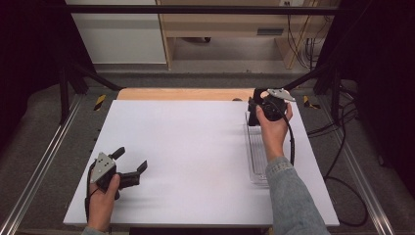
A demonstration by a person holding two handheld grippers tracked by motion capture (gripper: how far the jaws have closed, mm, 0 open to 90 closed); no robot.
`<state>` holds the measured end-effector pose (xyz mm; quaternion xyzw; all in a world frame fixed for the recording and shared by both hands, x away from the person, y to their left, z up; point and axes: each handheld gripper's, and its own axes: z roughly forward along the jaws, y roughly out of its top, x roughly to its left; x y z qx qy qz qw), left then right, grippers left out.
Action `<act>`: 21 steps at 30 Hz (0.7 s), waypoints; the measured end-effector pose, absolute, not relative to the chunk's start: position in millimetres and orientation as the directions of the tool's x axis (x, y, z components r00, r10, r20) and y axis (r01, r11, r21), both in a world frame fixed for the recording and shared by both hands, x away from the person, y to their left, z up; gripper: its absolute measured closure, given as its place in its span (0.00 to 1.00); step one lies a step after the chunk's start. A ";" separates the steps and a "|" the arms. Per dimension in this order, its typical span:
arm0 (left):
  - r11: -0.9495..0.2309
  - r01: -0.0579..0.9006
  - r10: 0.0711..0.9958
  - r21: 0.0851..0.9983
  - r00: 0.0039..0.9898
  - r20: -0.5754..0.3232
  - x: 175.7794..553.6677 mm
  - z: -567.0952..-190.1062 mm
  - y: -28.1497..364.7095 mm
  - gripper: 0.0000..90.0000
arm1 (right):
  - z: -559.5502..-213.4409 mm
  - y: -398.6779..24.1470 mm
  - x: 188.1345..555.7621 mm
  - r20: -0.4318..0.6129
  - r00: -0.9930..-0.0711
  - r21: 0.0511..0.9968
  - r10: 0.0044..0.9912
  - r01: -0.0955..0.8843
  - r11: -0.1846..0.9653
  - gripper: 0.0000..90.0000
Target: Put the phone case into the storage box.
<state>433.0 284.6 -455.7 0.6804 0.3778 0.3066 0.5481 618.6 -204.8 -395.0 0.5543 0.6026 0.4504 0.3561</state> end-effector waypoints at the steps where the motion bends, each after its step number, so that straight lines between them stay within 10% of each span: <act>1: -0.115 0.179 0.849 0.977 0.528 0.003 433.1 -455.9 284.4 0.03 | -395.6 -205.0 619.0 0.075 -0.128 0.937 0.989 0.350 -0.025 0.15; 21: -0.095 0.181 0.851 0.979 0.525 -0.014 434.0 -455.5 285.7 0.03 | -399.5 -211.4 621.9 0.073 -0.115 0.937 0.991 0.349 -0.029 0.15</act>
